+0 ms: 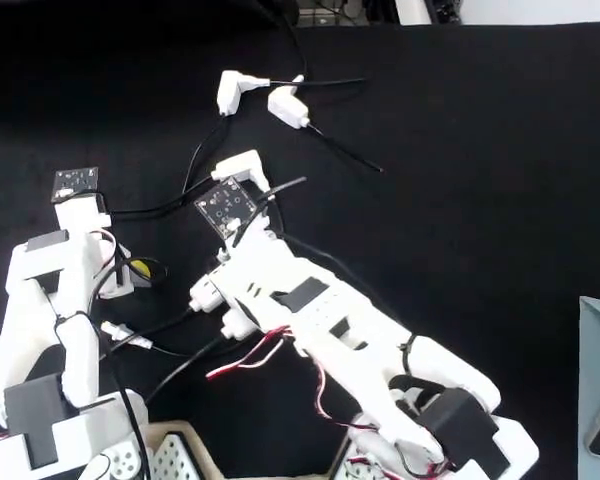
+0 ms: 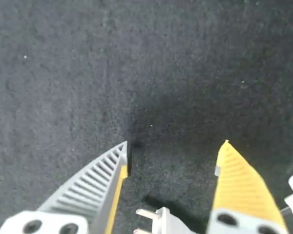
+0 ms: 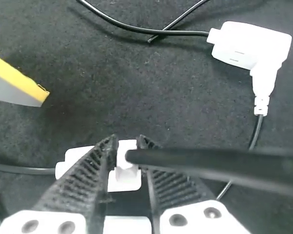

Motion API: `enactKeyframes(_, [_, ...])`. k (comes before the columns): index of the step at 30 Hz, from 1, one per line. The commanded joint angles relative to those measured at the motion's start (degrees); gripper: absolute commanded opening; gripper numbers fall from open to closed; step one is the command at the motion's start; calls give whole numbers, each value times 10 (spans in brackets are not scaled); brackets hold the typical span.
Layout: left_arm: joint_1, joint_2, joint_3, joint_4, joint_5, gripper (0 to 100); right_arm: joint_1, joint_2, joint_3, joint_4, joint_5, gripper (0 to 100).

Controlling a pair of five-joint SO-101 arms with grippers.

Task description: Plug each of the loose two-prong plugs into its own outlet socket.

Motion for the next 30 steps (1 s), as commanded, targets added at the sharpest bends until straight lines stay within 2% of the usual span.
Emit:
enactKeyframes(1, [-5,-17,-3,-5,2,288,8,0,-4,-4,4,12])
enactKeyframes(9, [-5,-16,-3,-5,1,288,-22,-3,15,-1,0,11])
enactKeyframes(25, [-5,-16,-3,-5,-1,288,-21,0,11,55,5,11])
enactKeyframes(30, [-5,-15,-3,-5,-1,288,-21,0,10,77,33,11])
